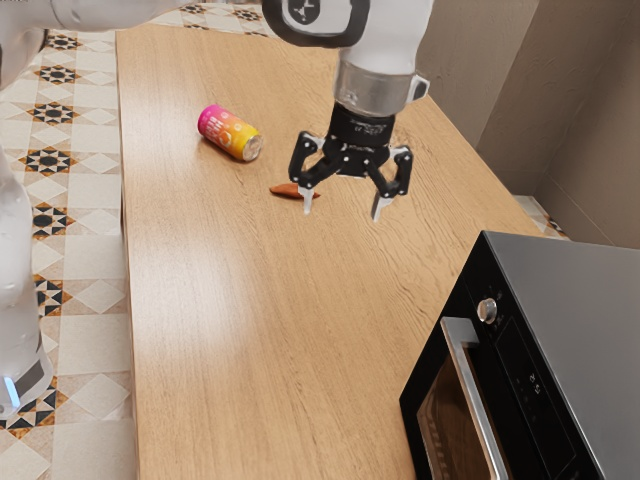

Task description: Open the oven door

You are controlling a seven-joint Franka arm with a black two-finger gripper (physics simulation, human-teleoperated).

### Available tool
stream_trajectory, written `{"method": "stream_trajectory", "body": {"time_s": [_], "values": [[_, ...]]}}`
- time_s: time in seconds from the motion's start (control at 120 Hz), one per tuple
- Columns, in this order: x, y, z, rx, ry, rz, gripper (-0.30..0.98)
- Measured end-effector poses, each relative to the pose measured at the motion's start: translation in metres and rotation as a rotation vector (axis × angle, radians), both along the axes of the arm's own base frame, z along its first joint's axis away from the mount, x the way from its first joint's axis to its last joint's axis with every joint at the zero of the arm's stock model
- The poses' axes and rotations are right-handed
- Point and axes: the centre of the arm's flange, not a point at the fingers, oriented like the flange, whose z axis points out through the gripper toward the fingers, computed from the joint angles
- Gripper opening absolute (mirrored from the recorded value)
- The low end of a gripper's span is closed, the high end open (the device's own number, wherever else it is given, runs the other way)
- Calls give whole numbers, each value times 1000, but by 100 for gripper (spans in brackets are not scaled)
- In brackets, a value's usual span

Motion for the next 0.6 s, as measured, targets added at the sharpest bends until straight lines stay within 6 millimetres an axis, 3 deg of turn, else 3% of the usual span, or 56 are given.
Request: {"method": "stream_trajectory", "body": {"time_s": [0.083, 0.192, 0.392, 0.6], "values": [[-24, -49, -16, -12, -96, -8, 69], [-20, -91, -24, -88, -198, 8, 69], [4, -134, -30, -248, -310, 41, 69], [13, -146, -26, -343, -371, 95, 69]]}}
